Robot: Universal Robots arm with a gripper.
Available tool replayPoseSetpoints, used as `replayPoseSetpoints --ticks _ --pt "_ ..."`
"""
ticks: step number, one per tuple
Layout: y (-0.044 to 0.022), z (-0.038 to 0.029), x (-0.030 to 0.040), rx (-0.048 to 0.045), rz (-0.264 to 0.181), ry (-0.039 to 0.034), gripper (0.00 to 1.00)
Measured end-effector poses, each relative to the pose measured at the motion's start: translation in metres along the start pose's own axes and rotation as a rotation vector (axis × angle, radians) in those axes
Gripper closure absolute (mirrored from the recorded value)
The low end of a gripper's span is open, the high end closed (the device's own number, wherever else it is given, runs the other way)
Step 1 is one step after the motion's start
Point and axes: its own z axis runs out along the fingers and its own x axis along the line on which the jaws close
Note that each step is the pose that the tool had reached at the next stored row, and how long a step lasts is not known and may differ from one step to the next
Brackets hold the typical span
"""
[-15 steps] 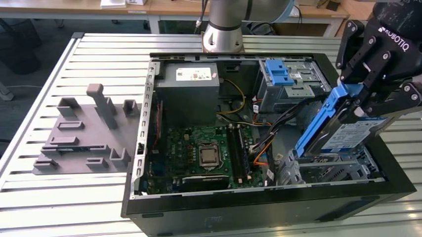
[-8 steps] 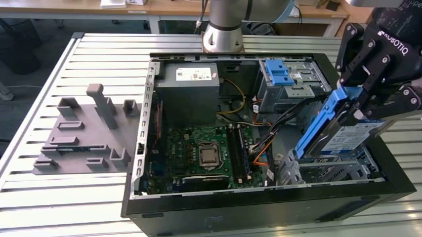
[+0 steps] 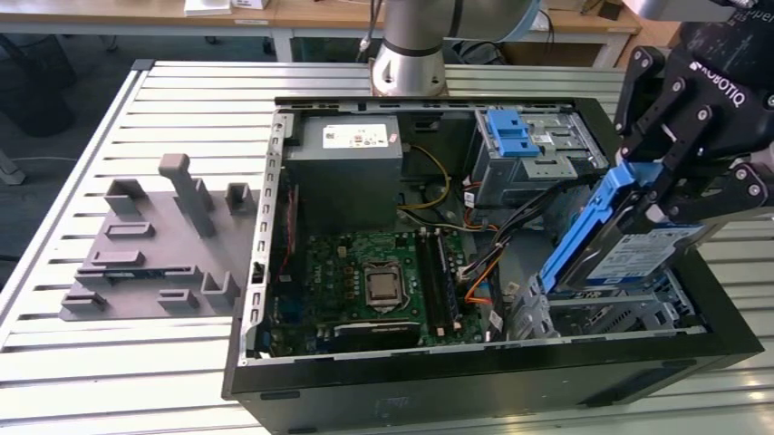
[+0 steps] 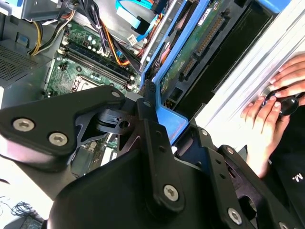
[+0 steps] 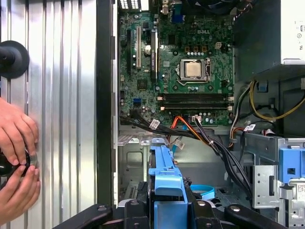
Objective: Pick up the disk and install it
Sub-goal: 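Insert the disk into the insertion slot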
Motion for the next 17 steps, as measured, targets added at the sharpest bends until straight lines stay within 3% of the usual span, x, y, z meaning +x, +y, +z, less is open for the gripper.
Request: replayPoseSetpoints --ticks 17 --pt "0.0004 0.0075 0.0001 0.0 0.0 -0.0001 0.64"
